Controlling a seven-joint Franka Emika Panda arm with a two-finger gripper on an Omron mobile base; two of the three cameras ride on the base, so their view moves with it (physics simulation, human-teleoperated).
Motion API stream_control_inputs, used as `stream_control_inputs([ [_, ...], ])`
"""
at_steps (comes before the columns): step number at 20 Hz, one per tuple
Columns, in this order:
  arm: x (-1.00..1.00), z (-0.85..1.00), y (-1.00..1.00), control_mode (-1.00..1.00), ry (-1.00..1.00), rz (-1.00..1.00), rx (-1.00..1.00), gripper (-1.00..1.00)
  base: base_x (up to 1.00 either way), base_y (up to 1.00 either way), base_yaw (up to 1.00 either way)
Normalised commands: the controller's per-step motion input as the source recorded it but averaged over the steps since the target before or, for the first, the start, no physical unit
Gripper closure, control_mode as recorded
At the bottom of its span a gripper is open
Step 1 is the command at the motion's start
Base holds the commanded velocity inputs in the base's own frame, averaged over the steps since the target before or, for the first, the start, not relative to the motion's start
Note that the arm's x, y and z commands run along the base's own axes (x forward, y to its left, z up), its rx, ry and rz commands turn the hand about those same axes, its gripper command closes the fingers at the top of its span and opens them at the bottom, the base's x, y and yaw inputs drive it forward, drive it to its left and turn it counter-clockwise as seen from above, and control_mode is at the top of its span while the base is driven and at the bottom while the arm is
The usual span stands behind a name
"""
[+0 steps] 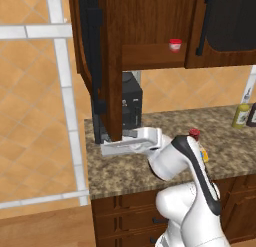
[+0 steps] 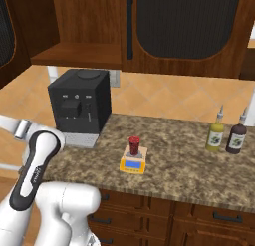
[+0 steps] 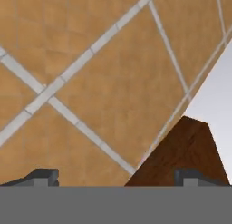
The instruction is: Pick the yogurt and place it on the digital scale for weighing, and close the cabinet.
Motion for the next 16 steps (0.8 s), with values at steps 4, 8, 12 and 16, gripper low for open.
stream_control_inputs([
  [4, 0.00, -0.13, 1.00, -1.00, 0.01, -0.13, 0.01, -1.00, 0.00, 0.00, 0.00],
  [8, 0.00, 0.00, 0.96, -1.00, 0.21, -0.14, 0.13, -1.00, 0.00, 0.00, 0.00],
  [12, 0.00, -0.02, 0.42, -1.00, 0.30, -0.07, 0.39, -1.00, 0.00, 0.00, 0.00],
  [16, 0.00, -0.01, 0.02, -1.00, 0.33, -0.02, 0.61, -1.00, 0.00, 0.00, 0.00],
])
